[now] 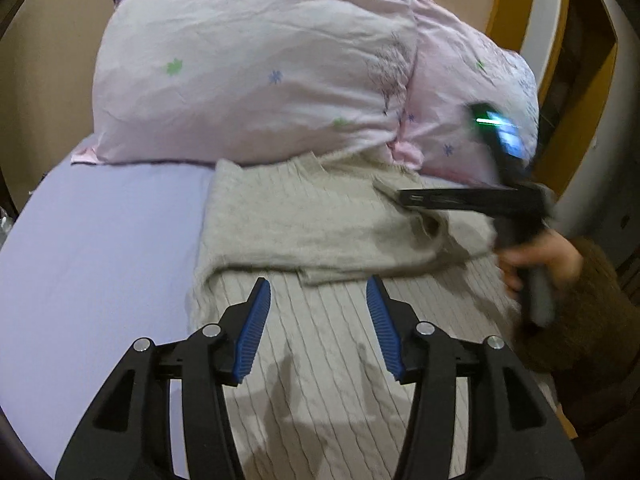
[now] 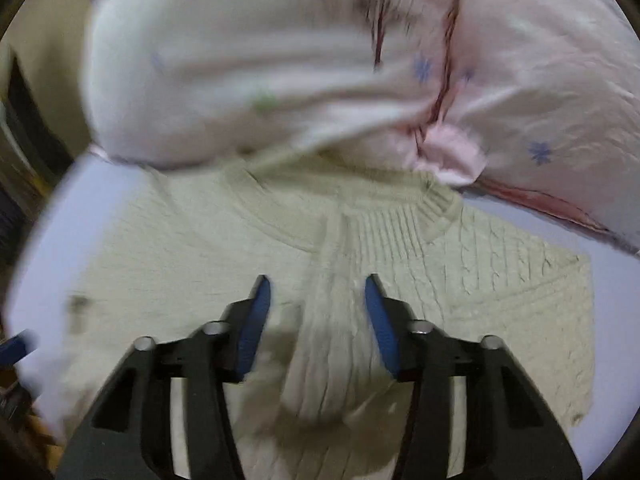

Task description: Fold small clothes

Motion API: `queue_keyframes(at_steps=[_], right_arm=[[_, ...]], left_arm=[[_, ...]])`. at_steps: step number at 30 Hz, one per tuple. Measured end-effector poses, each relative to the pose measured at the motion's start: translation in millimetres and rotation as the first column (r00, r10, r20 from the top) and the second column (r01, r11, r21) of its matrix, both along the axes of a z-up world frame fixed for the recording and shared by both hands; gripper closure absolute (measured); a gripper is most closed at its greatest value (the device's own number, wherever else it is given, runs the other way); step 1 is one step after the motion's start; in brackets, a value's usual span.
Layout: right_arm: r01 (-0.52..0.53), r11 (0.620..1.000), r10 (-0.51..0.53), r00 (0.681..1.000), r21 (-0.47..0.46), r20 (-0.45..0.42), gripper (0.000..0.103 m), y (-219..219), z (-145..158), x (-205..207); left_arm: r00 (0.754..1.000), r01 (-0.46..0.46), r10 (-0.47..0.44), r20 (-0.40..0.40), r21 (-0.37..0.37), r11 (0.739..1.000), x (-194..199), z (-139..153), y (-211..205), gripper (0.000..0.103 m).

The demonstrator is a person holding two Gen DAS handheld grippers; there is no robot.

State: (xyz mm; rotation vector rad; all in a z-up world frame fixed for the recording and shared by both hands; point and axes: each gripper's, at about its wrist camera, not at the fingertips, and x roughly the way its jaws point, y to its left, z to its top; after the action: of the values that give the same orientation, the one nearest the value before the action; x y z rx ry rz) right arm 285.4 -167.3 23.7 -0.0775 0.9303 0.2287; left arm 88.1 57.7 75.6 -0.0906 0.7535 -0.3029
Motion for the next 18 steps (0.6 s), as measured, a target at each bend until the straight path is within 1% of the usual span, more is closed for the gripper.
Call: queue_keyframes(at_steps=[1, 2, 3, 5, 7, 8, 9, 10, 11, 12, 13, 14, 15, 16, 17, 18], right_arm=[[0.029, 1.0, -0.029, 1.0, -0.009, 0.001, 0.097, -4, -5, 5], [0.049, 0.999, -0.049, 0.999, 0.021, 0.023, 0.097, -13, -4, 3], [0.093, 0.992, -0.1, 0.992, 0.084, 0.079, 0.097, -32, 7, -9], [0.139, 0.973, -0.167, 0.975, 0.185, 0.144, 0.097, -63, 22, -31], [0.213, 0.924, -0.281, 0.941, 0.317, 0.189, 0.097, -112, 33, -69], [0.26, 0.901, -0.336, 0.925, 0.347, 0.179, 0.095, -132, 31, -83], [0.298, 0.882, -0.374, 0.914, 0.364, 0.158, 0.09, -147, 27, -92], [0.338, 0.862, -0.409, 0.904, 0.379, 0.125, 0.08, -164, 21, -104], [0.365, 0.846, -0.431, 0.897, 0.388, 0.096, 0.063, -179, 18, -116], [0.379, 0.831, -0.442, 0.895, 0.407, 0.069, 0.054, -197, 13, -136], [0.38, 0.825, -0.443, 0.895, 0.417, 0.061, 0.042, -207, 10, -151], [0.375, 0.827, -0.436, 0.898, 0.419, 0.057, 0.041, -216, 9, -168], [0.359, 0.837, -0.414, 0.909, 0.413, 0.047, 0.041, -222, 7, -191], [0.354, 0.842, -0.4, 0.916, 0.406, 0.03, 0.041, -228, 3, -204], [0.352, 0.848, -0.379, 0.926, 0.395, -0.012, 0.041, -236, -6, -222], [0.361, 0.845, -0.374, 0.926, 0.394, -0.048, 0.041, -240, -11, -230]], left_arm=[[1.0, 0.004, -0.004, -0.004, 0.01, 1.0, -4, -1, 0, 0.05], [1.0, 0.005, -0.005, -0.006, 0.022, 1.0, -10, -2, 3, 0.049], [1.0, 0.005, -0.004, -0.004, 0.023, 1.0, -13, -2, 6, 0.049], [1.0, -0.002, 0.002, -0.001, 0.011, 1.0, -21, -3, 17, 0.047], [1.0, -0.01, 0.01, -0.006, -0.001, 1.0, -27, -6, 27, 0.047], [1.0, -0.016, 0.016, -0.015, -0.01, 1.0, -29, -9, 33, 0.046], [0.999, -0.023, 0.023, -0.029, -0.017, 1.0, -30, -12, 38, 0.045], [0.998, -0.032, 0.031, -0.046, -0.024, 0.999, -30, -15, 42, 0.045], [0.996, -0.042, 0.039, -0.079, -0.04, 0.998, -31, -20, 48, 0.044], [0.993, -0.046, 0.04, -0.109, -0.059, 0.997, -31, -24, 53, 0.044], [0.989, -0.049, 0.037, -0.141, -0.085, 0.995, -34, -28, 58, 0.044], [0.984, -0.05, 0.03, -0.175, -0.113, 0.992, -38, -34, 65, 0.044], [0.98, -0.052, 0.024, -0.199, -0.135, 0.99, -42, -38, 69, 0.044], [0.973, -0.057, 0.017, -0.232, -0.166, 0.985, -48, -44, 75, 0.044], [0.968, -0.058, 0.012, -0.249, -0.18, 0.982, -52, -47, 78, 0.044], [0.964, -0.06, 0.007, -0.267, -0.189, 0.98, -56, -51, 79, 0.044]])
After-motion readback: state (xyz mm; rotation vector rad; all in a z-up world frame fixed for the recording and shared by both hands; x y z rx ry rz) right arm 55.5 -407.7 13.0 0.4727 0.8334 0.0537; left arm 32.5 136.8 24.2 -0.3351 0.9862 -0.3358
